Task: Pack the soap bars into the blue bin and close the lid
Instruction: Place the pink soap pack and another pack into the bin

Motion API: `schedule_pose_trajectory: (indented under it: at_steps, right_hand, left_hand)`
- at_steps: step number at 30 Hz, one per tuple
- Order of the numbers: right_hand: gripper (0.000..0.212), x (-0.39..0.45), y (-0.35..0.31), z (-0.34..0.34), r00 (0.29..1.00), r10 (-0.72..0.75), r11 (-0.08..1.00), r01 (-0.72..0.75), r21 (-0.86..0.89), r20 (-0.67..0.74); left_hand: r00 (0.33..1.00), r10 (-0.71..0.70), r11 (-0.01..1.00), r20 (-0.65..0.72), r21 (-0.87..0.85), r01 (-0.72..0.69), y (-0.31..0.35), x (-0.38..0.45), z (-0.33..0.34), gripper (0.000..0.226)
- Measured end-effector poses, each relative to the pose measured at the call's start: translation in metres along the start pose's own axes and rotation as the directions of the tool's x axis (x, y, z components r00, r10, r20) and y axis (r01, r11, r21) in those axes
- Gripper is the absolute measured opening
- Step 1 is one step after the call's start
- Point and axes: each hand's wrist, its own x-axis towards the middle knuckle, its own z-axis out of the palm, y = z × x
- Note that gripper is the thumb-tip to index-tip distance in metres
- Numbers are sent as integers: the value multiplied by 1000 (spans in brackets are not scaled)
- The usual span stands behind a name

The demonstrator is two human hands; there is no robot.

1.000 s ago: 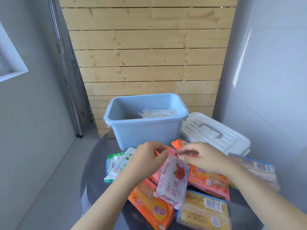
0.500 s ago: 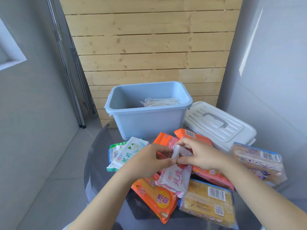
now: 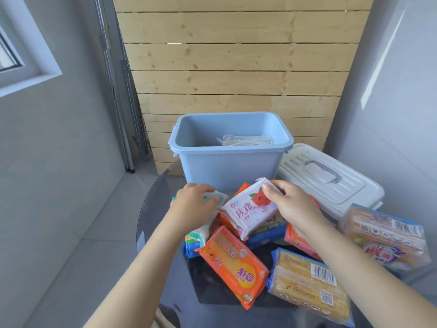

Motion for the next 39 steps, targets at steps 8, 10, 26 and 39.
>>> schedule_pose_trajectory:
  at_steps: [8, 10, 26, 39]
  right_hand:
    - [32, -6, -3, 8, 999, -1, 986, 6, -165, 33]
    - [28, -8, -3, 11, 1000, 16, 994, -16, -104, -4]
    - [17, -17, -8, 9, 989, 79, 829, -136, 543, 126]
    - [25, -30, -13, 29, 992, 97, 842, -37, 538, -85]
  left_hand:
    - [974, -156, 984, 163, -59, 167, -23, -4, -13, 49]
    - [954, -186, 968, 236, -123, 219, -31, -4, -18, 50]
    - [961, -227, 419, 156, -875, 240, -39, 1, -31, 36]
    - [977, -131, 226, 166, -955, 192, 19, -16, 6, 24]
